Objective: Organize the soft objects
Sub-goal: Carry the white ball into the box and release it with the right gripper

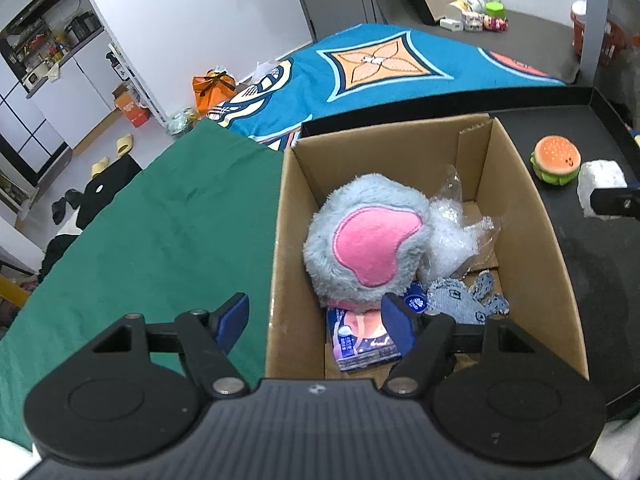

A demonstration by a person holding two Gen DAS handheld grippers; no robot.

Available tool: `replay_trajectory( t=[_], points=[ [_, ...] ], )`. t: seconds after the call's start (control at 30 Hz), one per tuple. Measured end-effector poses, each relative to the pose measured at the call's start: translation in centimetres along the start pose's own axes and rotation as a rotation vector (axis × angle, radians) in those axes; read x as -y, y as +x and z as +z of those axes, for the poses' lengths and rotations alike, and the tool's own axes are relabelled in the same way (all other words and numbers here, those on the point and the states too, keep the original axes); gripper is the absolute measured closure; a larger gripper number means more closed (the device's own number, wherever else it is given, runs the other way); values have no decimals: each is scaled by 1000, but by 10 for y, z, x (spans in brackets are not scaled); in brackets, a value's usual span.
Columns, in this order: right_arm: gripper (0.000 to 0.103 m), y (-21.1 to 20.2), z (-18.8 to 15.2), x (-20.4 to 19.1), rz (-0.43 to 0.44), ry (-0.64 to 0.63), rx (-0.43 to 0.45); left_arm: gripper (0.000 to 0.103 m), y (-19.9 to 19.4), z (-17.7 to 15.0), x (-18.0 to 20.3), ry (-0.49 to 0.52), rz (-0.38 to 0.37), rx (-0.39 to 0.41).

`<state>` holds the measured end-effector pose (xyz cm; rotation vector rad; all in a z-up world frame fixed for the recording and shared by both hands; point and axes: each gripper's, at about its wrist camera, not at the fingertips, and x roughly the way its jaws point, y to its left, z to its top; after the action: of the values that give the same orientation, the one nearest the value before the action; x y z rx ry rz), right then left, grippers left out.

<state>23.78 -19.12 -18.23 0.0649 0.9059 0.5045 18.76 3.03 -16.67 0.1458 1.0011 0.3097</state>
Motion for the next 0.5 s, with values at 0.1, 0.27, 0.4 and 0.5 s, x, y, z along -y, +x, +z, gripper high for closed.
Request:
replay_trajectory(
  t=[0.1, 0.27, 0.4, 0.5],
  points=[
    [60, -10, 11, -7, 20, -23, 13, 32, -3, -1, -8, -9, 6, 37],
    [60, -23, 25, -25, 52, -99, 1, 33, -8, -3, -25, -65, -30, 73],
    [59, -31, 34, -40, 109, -174, -31, 36, -10, -8, -39, -112, -70, 81],
    [59, -40, 39, -52, 151, -224, -56, 45, -11, -10, -43, -128, -110, 80]
  ],
)
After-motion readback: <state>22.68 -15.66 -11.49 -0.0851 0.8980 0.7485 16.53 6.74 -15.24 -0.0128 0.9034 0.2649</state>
